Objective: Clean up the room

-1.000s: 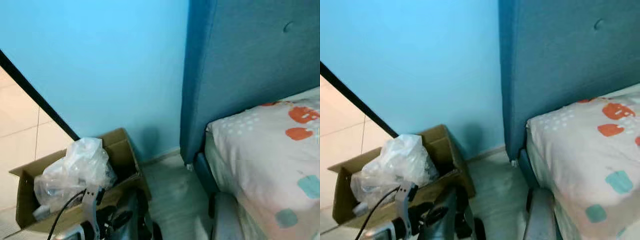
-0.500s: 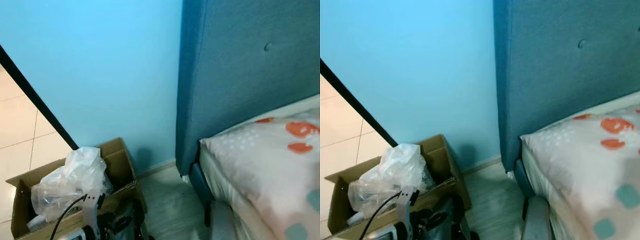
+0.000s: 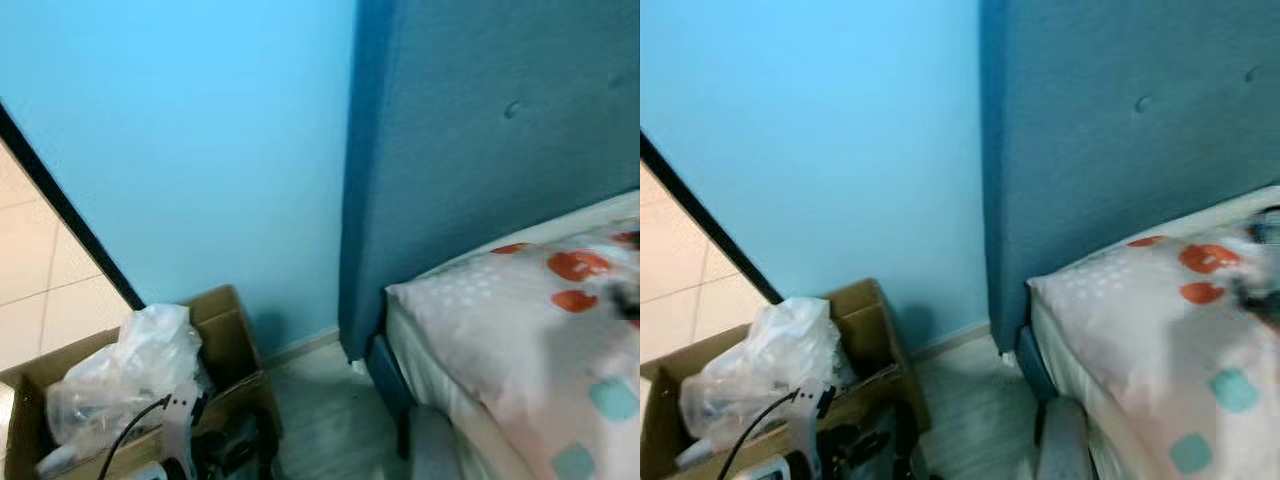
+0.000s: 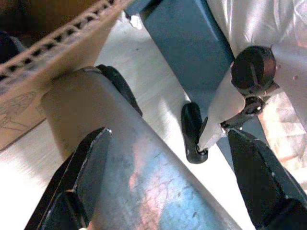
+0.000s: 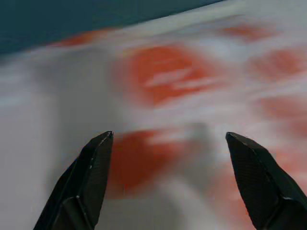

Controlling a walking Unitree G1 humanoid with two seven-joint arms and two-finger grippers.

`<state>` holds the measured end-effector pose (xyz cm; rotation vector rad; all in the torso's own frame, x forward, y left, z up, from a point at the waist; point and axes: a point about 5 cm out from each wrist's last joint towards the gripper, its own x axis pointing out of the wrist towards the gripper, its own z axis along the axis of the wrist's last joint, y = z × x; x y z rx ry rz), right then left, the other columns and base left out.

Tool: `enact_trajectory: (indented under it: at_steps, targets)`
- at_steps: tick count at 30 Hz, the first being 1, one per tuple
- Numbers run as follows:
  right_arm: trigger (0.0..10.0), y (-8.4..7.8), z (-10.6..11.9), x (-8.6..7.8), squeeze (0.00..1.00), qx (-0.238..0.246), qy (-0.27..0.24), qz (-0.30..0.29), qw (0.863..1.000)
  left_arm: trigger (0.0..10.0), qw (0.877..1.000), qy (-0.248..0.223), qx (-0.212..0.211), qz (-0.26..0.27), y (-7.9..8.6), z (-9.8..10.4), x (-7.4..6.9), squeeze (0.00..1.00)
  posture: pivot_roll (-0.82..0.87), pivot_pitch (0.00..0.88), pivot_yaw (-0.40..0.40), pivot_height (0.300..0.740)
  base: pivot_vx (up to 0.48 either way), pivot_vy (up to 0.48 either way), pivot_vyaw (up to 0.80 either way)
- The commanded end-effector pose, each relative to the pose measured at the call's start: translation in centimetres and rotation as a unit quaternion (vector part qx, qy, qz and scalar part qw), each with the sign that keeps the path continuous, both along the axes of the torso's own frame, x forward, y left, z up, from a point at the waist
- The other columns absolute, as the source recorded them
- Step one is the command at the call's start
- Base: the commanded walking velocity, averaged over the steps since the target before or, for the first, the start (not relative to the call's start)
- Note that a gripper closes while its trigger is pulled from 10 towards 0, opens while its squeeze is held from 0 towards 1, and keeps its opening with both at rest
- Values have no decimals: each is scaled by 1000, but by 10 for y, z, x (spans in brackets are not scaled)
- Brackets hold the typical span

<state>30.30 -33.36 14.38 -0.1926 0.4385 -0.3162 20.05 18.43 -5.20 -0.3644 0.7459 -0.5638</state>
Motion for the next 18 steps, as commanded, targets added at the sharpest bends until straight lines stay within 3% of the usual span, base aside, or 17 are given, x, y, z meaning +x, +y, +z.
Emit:
enact_trajectory:
  at_steps: [1,6,9,11,13,18]
  targets:
    - [10000,22,-41,-7,0,63,36,7,997,10000,999,50,2,-21,-4,-15,-23,0,75,172,61,561,0,0,0]
    - [10000,34,-61,-13,0,98,60,11,993,10000,998,50,3,-22,-3,-15,-25,0,75,174,59,561,0,0,0]
    - [10000,58,-90,-29,0,156,114,18,981,10000,998,52,6,-22,0,-16,-28,0,69,180,54,561,0,0,0]
    - [10000,58,-90,-29,0,156,114,18,981,10000,998,52,6,-22,0,-16,-28,0,69,180,54,561,0,0,0]
    - [10000,76,-91,-28,0,193,103,46,975,10000,998,54,8,-23,0,-17,-29,0,59,176,52,561,0,0,0]
    - [10000,90,-89,-27,0,227,83,73,968,10000,998,52,7,-26,-5,-17,-27,0,53,166,49,561,0,0,0]
